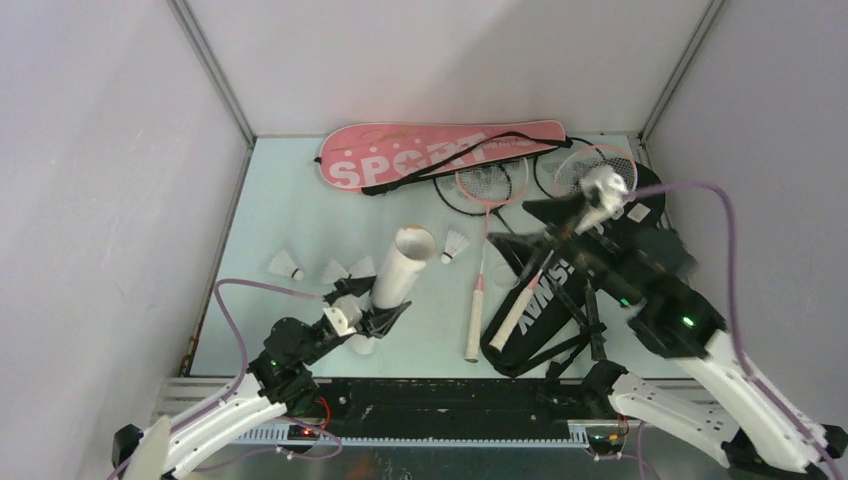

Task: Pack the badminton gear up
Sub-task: Pick up the shuttlecock at the center of the board.

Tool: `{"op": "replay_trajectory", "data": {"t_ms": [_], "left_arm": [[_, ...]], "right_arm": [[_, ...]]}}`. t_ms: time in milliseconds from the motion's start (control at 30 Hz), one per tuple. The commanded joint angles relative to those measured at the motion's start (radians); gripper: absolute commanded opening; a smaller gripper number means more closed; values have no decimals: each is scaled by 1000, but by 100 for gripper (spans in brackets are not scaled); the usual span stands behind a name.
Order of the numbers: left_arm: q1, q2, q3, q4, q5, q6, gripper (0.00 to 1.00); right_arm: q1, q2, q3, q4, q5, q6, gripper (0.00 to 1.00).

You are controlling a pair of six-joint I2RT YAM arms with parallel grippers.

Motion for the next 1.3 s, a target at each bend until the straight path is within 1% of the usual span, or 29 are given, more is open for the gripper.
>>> {"op": "replay_trajectory", "data": {"t_ms": [0, 33, 67, 100, 133, 167, 200, 300, 333, 367, 467, 600, 633, 667, 700, 800, 867, 900, 933, 967, 1000, 1033, 1067, 1133, 1267], "left_arm": [[0, -30, -7, 143, -240, -122, 33], [0, -33, -5, 138, -250, -137, 33], [0, -37, -4, 135, -269, -152, 33], [0, -40, -2, 124, -273, -155, 33], [1, -44, 0, 116, -276, -157, 33], [0, -45, 0, 105, -276, -157, 33], [0, -45, 2, 99, -273, -155, 34], [1, -42, 4, 82, -269, -151, 34], [0, -38, 5, 80, -271, -151, 34], [1, -36, 6, 73, -276, -150, 34], [1, -31, 4, 62, -275, -145, 34], [0, -24, -4, 64, -275, -145, 34], [1, -20, -5, 67, -275, -145, 34], [1, -18, -5, 69, -277, -145, 34], [0, -15, -5, 70, -276, -145, 34], [1, -5, -7, 77, -282, -142, 34], [1, 2, -9, 88, -291, -139, 34], [1, 7, -10, 91, -294, -139, 34], [1, 8, -9, 92, -296, -138, 34], [0, 12, -7, 91, -297, -138, 34], [1, 15, -5, 88, -297, -139, 34], [1, 15, -4, 88, -299, -143, 35], [0, 15, -3, 84, -302, -146, 35], [0, 11, 1, 72, -300, -158, 35], [1, -5, 2, 58, -293, -170, 35]], "right_arm": [[-265, 232, -107, 95, -141, 97, 99], [-351, 325, -116, 119, -253, 97, 98], [-383, 375, -115, 166, -302, 92, 96], [-435, 475, -110, 188, -382, 85, 96], [-454, 520, -106, 236, -444, 83, 95], [-479, 610, -93, 268, -472, 68, 95], [-487, 653, -84, 314, -509, 57, 95], [-512, 859, -8, 366, -562, 46, 95], [-515, 896, 9, 370, -583, 49, 94], [-519, 974, 50, 370, -597, 49, 93], [-518, 1133, 114, 381, -652, 60, 88], [-519, 1253, 153, 436, -696, 99, 82], [-518, 1267, 156, 454, -706, 104, 78], [-516, 1291, 164, 458, -723, 114, 76], [-516, 1300, 168, 458, -727, 117, 71], [-513, 1330, 182, 439, -760, 115, 62], [-505, 1337, 182, 421, -774, 110, 54], [-502, 1337, 182, 407, -779, 104, 43], [-494, 1336, 182, 396, -783, 104, 36], [-491, 1333, 182, 388, -789, 104, 22], [-486, 1322, 182, 371, -792, 103, 15], [-481, 1303, 182, 362, -791, 101, 3], [-478, 1292, 182, 336, -787, 98, 0], [-466, 1248, 182, 288, -760, 76, 0], [-415, 1110, 167, 161, -629, 9, 0]]}}
